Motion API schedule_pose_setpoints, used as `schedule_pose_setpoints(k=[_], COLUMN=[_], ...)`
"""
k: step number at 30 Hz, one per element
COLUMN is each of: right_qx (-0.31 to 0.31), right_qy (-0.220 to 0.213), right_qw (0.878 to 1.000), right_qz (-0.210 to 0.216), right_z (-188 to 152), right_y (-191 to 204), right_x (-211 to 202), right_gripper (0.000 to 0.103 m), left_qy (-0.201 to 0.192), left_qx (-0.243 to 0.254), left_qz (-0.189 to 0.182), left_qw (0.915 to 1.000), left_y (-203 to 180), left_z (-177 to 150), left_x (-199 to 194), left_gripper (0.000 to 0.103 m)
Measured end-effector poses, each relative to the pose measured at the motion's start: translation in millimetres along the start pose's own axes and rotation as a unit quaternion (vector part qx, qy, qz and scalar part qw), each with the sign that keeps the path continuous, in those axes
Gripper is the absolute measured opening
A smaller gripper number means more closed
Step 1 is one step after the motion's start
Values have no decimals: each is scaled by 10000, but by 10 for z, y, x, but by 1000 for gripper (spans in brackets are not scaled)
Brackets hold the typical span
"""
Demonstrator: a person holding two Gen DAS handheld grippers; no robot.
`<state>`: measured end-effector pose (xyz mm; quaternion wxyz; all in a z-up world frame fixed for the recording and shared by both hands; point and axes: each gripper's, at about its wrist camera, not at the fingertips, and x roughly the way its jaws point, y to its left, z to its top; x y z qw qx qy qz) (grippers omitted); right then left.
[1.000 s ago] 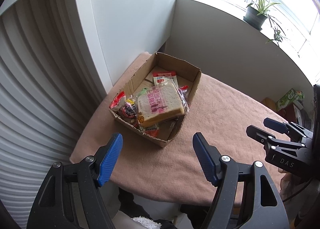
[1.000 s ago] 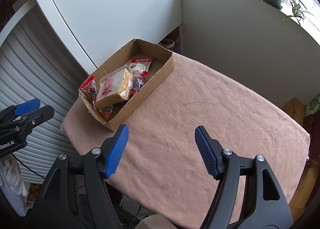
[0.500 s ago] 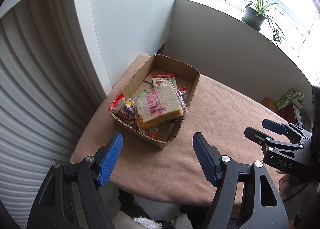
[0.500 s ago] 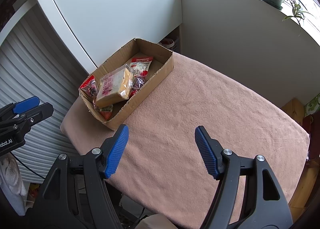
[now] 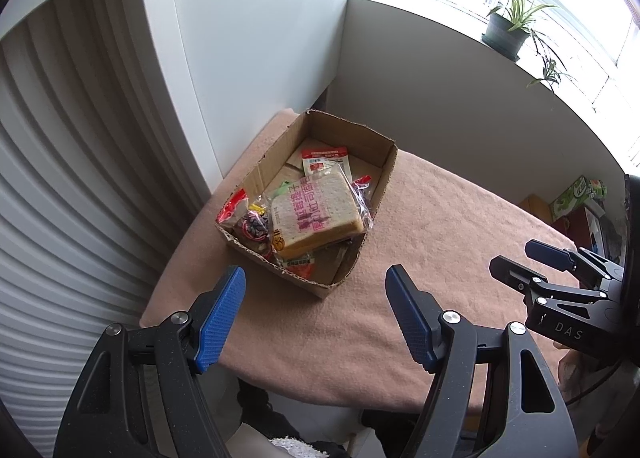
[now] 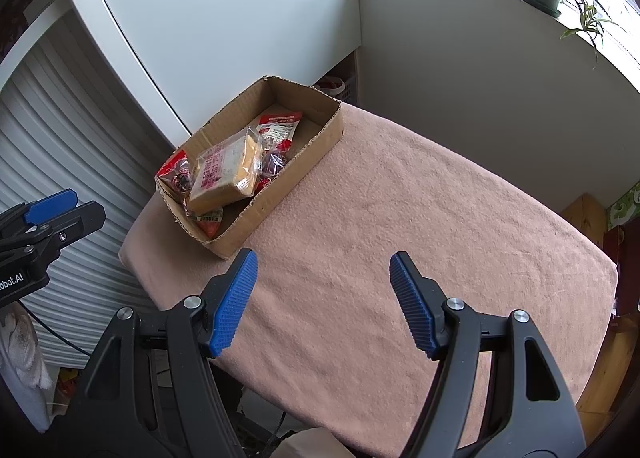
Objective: Organize snacks
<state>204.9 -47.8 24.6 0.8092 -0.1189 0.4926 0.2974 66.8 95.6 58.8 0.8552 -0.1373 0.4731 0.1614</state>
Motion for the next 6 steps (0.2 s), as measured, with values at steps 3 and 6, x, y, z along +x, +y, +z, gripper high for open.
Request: schedule_pose_setpoints(k=[3, 6], right_qx=[8, 24], right_qy=[2, 9], right_qw=[10000, 10000], right_qz=[-6, 1], right_z=[-10, -17], right_y=[0, -7], right_x=[3, 3], right_gripper=[71, 71], left_qy=[-35, -29], left_qx=[28, 41], left_qz=[5, -4], left_qw=[10000, 10000], left_y=[-6, -11], left_z=[-3, -10], left_x=[-7, -5], left_gripper=[73, 73])
